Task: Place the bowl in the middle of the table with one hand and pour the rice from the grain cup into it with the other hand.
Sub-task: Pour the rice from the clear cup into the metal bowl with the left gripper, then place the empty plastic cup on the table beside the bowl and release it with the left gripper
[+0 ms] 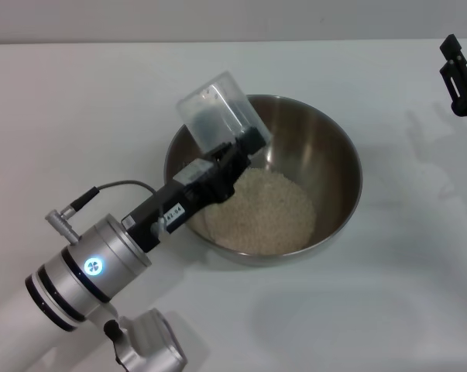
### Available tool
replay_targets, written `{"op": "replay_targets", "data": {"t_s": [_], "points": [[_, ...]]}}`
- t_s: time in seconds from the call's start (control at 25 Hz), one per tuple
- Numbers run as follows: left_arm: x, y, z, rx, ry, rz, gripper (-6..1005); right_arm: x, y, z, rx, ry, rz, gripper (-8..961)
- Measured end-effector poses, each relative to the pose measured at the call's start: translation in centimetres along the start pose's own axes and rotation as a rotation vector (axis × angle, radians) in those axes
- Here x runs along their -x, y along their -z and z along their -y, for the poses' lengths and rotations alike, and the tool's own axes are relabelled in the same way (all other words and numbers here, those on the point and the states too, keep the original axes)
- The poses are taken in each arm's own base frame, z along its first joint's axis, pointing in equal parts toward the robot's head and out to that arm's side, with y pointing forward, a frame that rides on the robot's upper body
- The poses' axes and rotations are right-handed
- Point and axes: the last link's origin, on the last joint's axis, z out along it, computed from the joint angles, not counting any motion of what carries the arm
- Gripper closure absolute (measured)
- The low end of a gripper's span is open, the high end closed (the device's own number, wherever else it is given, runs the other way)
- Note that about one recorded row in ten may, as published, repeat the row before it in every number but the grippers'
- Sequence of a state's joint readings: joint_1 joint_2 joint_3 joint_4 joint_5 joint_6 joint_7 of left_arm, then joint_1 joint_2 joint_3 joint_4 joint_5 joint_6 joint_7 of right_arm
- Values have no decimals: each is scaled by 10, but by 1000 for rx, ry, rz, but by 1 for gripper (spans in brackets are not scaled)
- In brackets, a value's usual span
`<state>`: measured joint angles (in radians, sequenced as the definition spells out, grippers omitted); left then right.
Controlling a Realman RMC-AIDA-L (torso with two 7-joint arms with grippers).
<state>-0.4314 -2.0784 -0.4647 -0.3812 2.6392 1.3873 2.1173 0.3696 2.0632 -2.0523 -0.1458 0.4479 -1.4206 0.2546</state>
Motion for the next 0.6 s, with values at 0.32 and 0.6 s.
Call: {"op": "replay_targets", "data": {"t_s": [0.32,0.6], "points": [[13,-3,6,-32,496,126,929,0,0,0,-2,0,1,477],[34,-3,-1,-78,1022,323,924,0,0,1,-6,0,2,477]]}}
